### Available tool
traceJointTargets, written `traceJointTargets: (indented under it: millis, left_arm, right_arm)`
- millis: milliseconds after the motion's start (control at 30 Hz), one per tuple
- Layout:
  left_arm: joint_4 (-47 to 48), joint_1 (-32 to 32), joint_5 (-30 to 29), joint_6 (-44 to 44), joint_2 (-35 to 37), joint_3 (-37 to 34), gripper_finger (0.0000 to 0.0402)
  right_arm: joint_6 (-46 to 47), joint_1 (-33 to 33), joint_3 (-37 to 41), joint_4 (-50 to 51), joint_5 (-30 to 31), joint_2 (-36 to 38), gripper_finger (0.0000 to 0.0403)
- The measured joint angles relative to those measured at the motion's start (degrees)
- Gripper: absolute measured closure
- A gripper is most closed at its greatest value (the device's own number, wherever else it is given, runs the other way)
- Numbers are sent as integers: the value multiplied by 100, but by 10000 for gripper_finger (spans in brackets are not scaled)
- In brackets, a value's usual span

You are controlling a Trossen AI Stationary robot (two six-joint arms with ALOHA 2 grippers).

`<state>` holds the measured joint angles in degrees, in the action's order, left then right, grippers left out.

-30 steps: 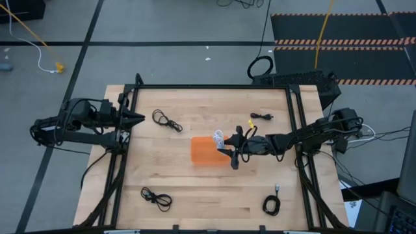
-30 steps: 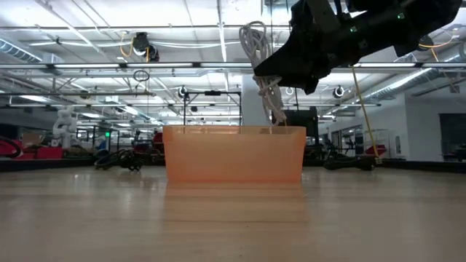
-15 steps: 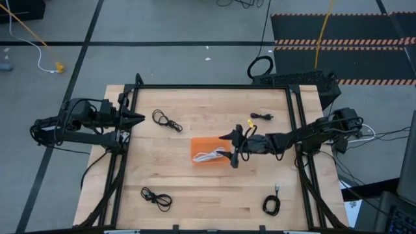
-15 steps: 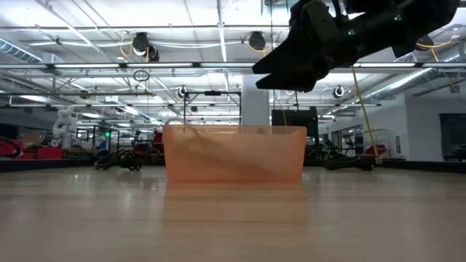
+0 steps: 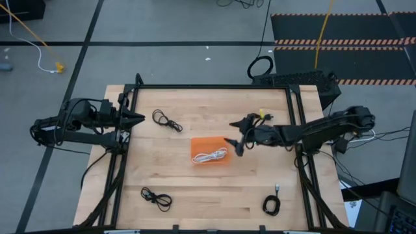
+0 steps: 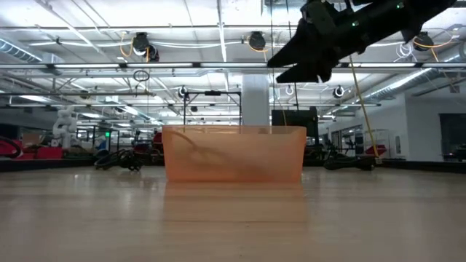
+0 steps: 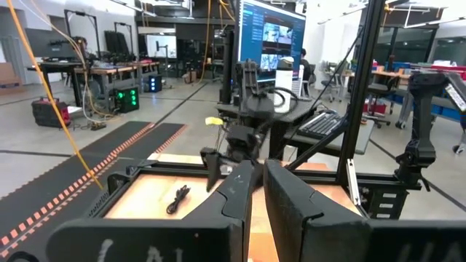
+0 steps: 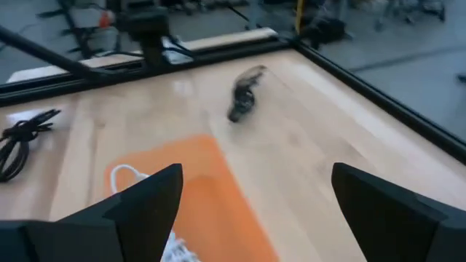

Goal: Pick and place USB-C Cables
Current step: Put the black charger cable into the orange bin

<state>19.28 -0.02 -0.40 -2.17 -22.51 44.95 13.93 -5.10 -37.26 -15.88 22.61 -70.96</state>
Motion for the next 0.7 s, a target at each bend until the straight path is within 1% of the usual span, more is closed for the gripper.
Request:
traceJointTargets:
  millis: [167,233,367,433,567,700]
  left_arm:
    - [1,-1,0,0,-1,0,360]
    - [0,1,0,0,0,0,360]
    - [1,1,0,2,1,0,360]
    - [1,1,0,0,-1,0,360]
    - [0,1,0,1,0,0,360]
    - [0,0,0,1,-1,0,360]
  right_arm:
    - [233,140,0,1077,45,898,59]
    - [174,153,0,1313,165,1209,59]
    - [-53,154,0,1619,166,1791,59]
    - [-27,154,0,1938,166,2083,59]
    - [669,165,0,2903,581,2508,59]
    - [1264,167,0,3763,899,2701,59]
